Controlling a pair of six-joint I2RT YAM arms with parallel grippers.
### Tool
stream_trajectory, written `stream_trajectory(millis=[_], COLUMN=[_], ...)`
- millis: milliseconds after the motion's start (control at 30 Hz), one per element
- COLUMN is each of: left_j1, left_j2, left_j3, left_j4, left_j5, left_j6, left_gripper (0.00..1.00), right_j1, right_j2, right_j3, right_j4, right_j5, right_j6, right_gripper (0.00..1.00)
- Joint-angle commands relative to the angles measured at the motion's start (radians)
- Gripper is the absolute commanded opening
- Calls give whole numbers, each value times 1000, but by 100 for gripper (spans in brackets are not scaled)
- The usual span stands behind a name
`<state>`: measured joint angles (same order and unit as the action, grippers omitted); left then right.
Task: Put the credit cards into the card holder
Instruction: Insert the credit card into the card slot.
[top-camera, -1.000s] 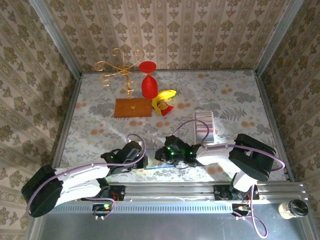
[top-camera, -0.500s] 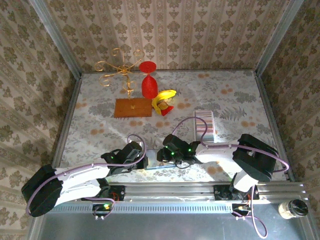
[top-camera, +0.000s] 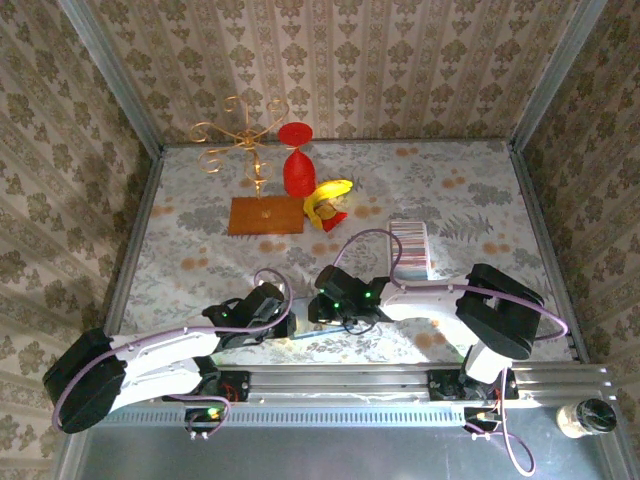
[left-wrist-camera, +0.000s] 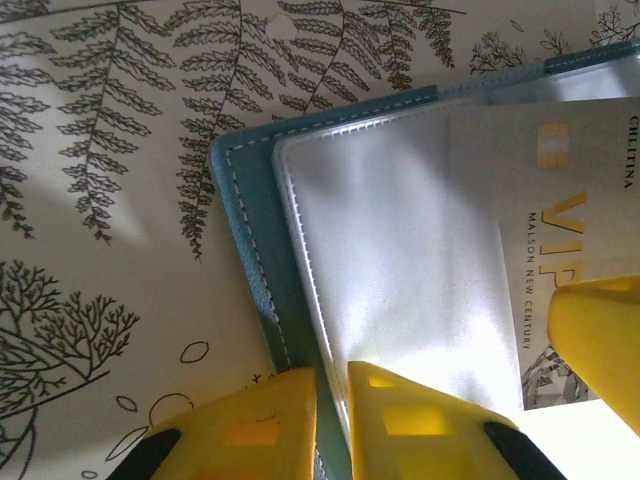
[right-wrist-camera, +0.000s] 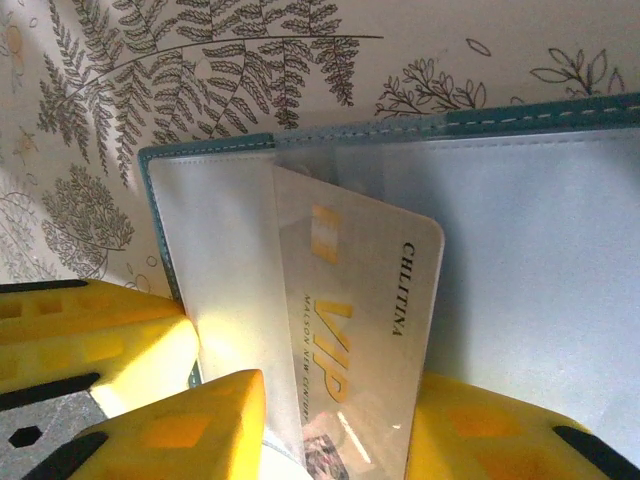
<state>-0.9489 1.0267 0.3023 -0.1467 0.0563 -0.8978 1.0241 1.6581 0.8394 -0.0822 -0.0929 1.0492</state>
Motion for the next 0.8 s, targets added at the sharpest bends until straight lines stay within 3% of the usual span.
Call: stream_trajectory(millis=[0,267,633,767], left_j1=[-9,-9,-10,-7], left_j2=[16,17,28,41], left_j3=[-2,-3,6,21], left_j4=[-28,-27,-33,-48], left_j5=[-7,-6,-27,-29], left_j6=[-9,-9,6,19], left_gripper=[16,16,16,16], right_j1=[10,10,10,11], right_j2=[-7,11,66,78], right_j3=[23,64,120,133], right_j4=[-93,-165,-169,-169], right_j5=[62,91,74,56], right_j6=[-31,-67,-122,-132], right_gripper=[39,39,27,27])
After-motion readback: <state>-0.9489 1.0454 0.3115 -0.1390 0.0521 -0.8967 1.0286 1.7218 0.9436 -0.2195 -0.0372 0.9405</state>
